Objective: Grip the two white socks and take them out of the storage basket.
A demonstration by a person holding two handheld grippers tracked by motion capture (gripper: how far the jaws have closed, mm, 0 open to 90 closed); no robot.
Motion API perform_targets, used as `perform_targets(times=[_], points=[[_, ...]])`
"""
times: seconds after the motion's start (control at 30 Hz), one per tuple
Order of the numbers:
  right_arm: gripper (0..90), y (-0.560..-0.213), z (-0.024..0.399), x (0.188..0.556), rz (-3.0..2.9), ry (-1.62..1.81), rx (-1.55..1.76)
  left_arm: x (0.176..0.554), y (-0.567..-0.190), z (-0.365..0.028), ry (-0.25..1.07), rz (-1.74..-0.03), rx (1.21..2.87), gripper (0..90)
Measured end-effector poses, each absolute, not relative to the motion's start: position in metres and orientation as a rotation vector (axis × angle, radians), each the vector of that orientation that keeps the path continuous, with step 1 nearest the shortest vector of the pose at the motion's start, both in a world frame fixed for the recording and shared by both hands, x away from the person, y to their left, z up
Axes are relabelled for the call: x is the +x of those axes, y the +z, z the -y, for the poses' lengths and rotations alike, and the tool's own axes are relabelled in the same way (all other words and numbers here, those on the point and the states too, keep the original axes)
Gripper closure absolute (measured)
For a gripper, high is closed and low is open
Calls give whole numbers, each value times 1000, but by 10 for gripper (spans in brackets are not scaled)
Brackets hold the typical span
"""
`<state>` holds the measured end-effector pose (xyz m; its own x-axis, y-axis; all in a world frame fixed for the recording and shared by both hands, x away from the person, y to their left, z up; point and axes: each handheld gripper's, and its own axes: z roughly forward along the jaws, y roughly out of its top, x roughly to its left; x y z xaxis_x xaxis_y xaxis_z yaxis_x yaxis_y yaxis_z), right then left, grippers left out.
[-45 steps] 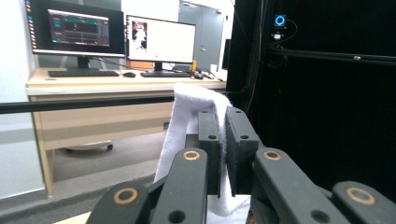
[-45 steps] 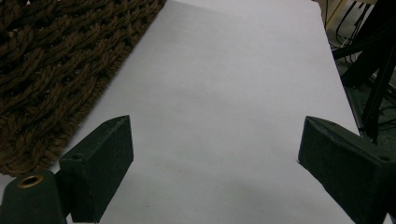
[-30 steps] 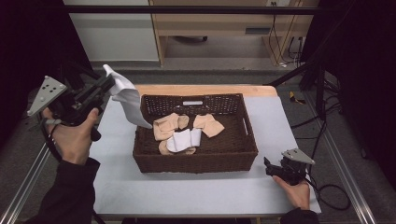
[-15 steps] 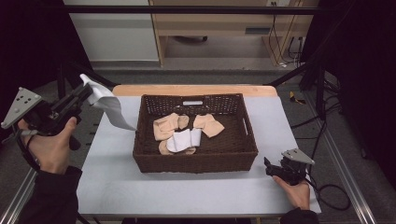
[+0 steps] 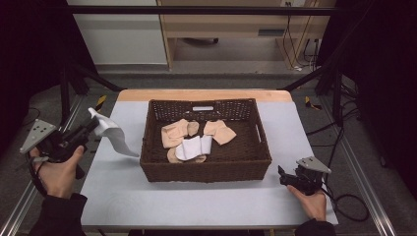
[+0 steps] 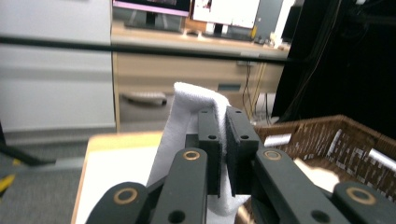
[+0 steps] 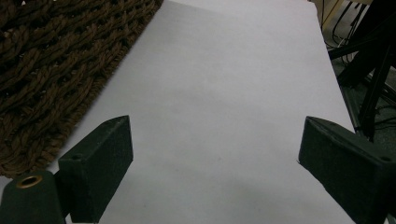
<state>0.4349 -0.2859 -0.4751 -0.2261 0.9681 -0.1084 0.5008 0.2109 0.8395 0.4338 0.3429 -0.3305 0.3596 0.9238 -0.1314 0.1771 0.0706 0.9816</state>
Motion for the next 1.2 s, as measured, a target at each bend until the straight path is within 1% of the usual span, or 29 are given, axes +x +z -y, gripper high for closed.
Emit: perform_targets(times=[0.17, 0.5, 0.77, 0.8, 0.83, 0.87, 0.9, 0.93, 0.97, 1.03, 1.1, 1.2], points=[[96, -475, 286, 435, -1830, 902, 1361, 439, -361, -345, 743, -1146, 1461, 853], [94, -475, 286, 435, -1830, 896, 1364, 455, -427, -346, 640, -1321, 1662, 849], [94, -475, 287, 435, -1832, 899, 1356, 459, -449, -342, 599, -1377, 1755, 831], [94, -475, 286, 435, -1831, 902, 1361, 459, -451, -341, 596, -1379, 1770, 810], [94, -475, 286, 434, -1832, 902, 1359, 459, -453, -340, 599, -1384, 1772, 769], [94, -475, 286, 434, -1832, 904, 1357, 459, -453, -340, 601, -1391, 1770, 670], [94, -475, 286, 434, -1832, 904, 1357, 458, -453, -340, 607, -1399, 1761, 670], [93, -474, 287, 434, -1829, 911, 1359, 458, -453, -340, 616, -1403, 1747, 581], [93, -474, 287, 434, -1829, 911, 1359, 457, -451, -341, 615, -1405, 1733, 581], [92, -474, 287, 433, -1823, 918, 1362, 454, -446, -341, 625, -1399, 1694, 503], [92, -473, 288, 433, -1818, 923, 1365, 452, -438, -340, 637, -1386, 1664, 453], [92, -473, 288, 433, -1815, 926, 1366, 449, -424, -338, 651, -1355, 1618, 438]])
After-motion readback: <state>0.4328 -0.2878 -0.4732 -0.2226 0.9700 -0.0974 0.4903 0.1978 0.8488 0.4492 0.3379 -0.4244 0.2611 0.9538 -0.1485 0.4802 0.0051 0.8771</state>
